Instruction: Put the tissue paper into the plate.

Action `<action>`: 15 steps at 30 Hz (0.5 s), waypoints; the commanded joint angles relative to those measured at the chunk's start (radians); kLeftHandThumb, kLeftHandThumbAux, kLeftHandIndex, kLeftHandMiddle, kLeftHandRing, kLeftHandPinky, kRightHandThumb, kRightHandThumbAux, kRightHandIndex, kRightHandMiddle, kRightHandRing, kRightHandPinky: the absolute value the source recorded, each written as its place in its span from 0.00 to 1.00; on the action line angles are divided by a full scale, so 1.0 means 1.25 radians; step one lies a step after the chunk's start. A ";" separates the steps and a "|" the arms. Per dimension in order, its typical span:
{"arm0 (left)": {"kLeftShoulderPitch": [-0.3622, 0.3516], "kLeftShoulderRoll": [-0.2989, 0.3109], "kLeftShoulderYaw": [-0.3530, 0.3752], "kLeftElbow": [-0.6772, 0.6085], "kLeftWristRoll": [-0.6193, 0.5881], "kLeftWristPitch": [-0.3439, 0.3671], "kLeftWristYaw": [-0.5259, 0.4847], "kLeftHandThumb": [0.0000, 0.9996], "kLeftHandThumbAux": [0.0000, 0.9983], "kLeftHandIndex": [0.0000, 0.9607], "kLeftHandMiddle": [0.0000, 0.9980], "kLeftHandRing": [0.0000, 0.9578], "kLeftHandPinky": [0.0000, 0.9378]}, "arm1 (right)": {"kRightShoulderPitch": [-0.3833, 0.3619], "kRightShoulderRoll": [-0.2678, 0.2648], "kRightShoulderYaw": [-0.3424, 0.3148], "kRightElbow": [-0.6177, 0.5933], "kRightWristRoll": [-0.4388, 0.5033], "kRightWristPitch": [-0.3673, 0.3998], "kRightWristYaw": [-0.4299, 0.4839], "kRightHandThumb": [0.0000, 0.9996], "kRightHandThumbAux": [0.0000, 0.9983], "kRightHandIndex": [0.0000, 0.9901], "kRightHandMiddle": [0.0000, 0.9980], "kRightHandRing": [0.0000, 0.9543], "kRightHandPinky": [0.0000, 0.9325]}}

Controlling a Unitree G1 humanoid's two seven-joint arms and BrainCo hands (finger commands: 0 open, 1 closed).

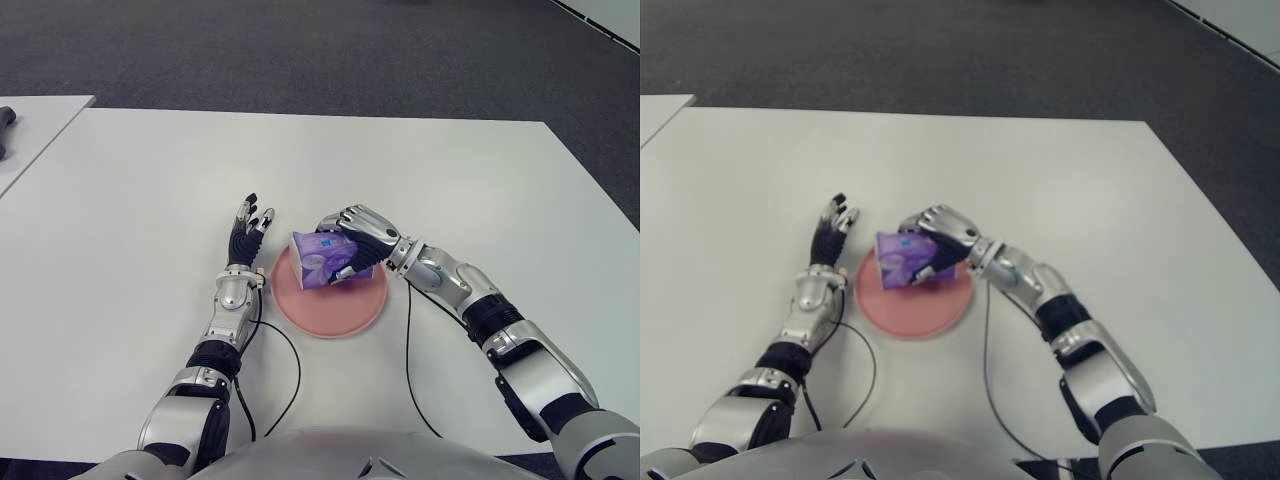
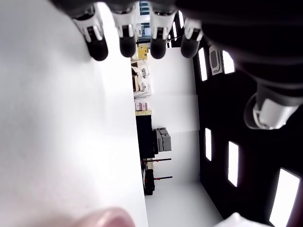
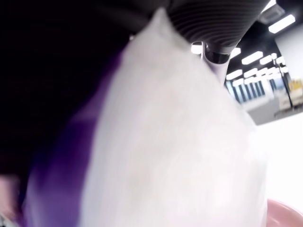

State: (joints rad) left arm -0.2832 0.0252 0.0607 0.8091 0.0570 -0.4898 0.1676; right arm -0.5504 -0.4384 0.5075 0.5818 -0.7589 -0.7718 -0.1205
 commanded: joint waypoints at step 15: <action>0.027 0.002 -0.004 0.010 0.008 0.028 0.000 0.00 0.43 0.00 0.00 0.00 0.00 | 0.005 -0.074 0.010 -0.053 -0.048 -0.030 0.023 0.21 0.15 0.00 0.00 0.00 0.00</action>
State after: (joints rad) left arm -0.2806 0.0264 0.0594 0.8045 0.0591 -0.4883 0.1676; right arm -0.5580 -0.5192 0.5098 0.5117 -0.7952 -0.8005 -0.0947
